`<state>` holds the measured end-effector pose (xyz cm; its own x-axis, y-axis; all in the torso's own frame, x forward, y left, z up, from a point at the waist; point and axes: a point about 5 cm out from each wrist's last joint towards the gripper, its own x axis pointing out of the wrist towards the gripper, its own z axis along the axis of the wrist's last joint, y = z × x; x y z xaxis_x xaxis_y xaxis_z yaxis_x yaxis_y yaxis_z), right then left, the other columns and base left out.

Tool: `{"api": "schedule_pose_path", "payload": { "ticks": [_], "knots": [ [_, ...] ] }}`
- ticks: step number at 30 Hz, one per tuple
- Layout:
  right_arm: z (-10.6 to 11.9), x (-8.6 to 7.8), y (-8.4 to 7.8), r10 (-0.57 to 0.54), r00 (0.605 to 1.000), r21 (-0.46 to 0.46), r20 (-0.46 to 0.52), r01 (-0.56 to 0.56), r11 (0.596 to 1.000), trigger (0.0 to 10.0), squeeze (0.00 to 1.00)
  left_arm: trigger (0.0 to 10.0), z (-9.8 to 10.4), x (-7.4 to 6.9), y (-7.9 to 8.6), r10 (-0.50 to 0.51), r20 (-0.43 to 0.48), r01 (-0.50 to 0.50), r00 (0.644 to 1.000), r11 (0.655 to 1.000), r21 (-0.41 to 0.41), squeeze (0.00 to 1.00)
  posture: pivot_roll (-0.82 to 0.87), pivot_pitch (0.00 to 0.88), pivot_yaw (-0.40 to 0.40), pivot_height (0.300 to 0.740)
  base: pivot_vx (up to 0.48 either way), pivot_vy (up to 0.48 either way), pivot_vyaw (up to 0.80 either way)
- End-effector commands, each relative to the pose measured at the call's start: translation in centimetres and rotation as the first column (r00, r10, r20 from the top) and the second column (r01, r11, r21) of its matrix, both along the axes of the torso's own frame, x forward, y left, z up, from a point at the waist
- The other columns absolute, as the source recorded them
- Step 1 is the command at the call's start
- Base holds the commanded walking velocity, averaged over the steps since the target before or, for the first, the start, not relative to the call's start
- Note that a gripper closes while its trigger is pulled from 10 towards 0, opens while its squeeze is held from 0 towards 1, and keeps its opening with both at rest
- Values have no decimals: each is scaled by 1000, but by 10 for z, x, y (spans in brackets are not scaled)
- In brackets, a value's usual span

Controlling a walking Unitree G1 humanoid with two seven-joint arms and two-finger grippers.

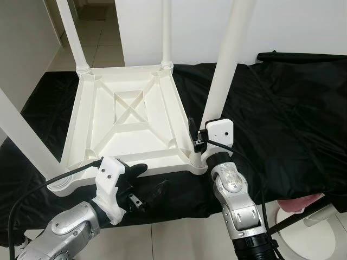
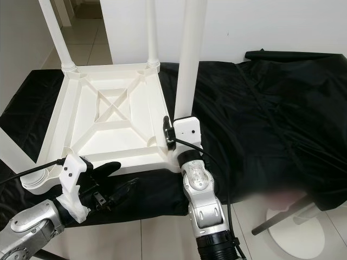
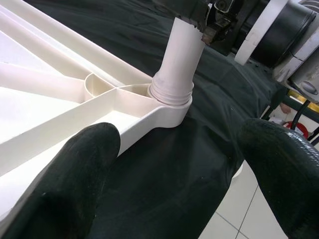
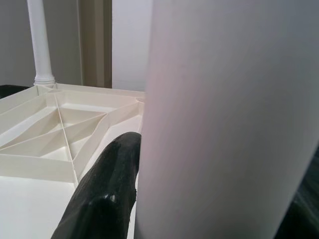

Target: Building children table

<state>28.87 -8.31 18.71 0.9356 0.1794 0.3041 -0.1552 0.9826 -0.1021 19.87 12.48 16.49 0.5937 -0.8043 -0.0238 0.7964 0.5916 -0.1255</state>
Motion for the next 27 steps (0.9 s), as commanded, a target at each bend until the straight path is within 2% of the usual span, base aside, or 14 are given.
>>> {"api": "schedule_pose_path", "payload": {
  "ticks": [1,2,3,5,9,15,18,19,20,22,26,27],
  "knots": [
    [-1,-1,2,3,1000,50,-30,-1,999,10000,0,10000,3,-6,-5,-144,11,144,990,990,-2,0,21,76,14,740,0,0,0],
    [-1,-1,2,3,1000,50,-30,-1,999,10000,0,10000,3,-6,-5,-144,11,144,990,990,-2,0,21,76,14,740,0,0,0],
    [-2,0,3,6,999,100,-51,-1,995,10000,0,10000,3,-6,-5,-146,9,146,989,989,-4,0,21,76,14,740,0,0,0],
    [-2,0,3,6,999,100,-51,-1,995,10000,0,10000,3,-6,-5,-146,9,146,989,989,-4,0,21,76,14,740,0,0,0],
    [2,3,5,20,998,168,-67,-9,986,10000,0,10000,3,-7,-6,-152,4,152,988,988,-7,0,28,61,11,740,0,0,0],
    [3,4,4,22,997,186,-72,-8,982,10000,0,10000,2,-8,-7,-154,3,154,988,988,-5,0,29,58,11,740,0,0,0],
    [3,6,5,34,996,230,-85,-14,973,10000,0,10000,2,-7,-6,-152,6,152,988,988,-3,0,34,46,6,740,0,0,0],
    [1,8,6,63,990,338,-122,-18,941,10000,0,10000,3,-6,-7,-157,9,157,988,988,1,0,34,46,6,740,0,0,0],
    [0,9,6,74,988,379,-135,-18,925,10000,0,10000,2,-6,-7,-160,10,160,987,987,4,0,40,38,1,740,0,0,0],
    [0,9,6,74,988,379,-135,-18,925,10000,0,10000,2,-6,-7,-160,10,160,987,987,4,0,40,38,1,740,0,0,0],
    [-3,18,0,123,975,542,-187,-3,840,10000,0,10000,3,-5,-7,-156,14,156,988,988,6,0,49,27,0,740,0,0,0],
    [-3,18,0,123,975,542,-187,-3,840,10000,0,10000,3,-5,-7,-156,14,156,988,988,6,0,49,27,0,740,0,0,0]
  ]
}}
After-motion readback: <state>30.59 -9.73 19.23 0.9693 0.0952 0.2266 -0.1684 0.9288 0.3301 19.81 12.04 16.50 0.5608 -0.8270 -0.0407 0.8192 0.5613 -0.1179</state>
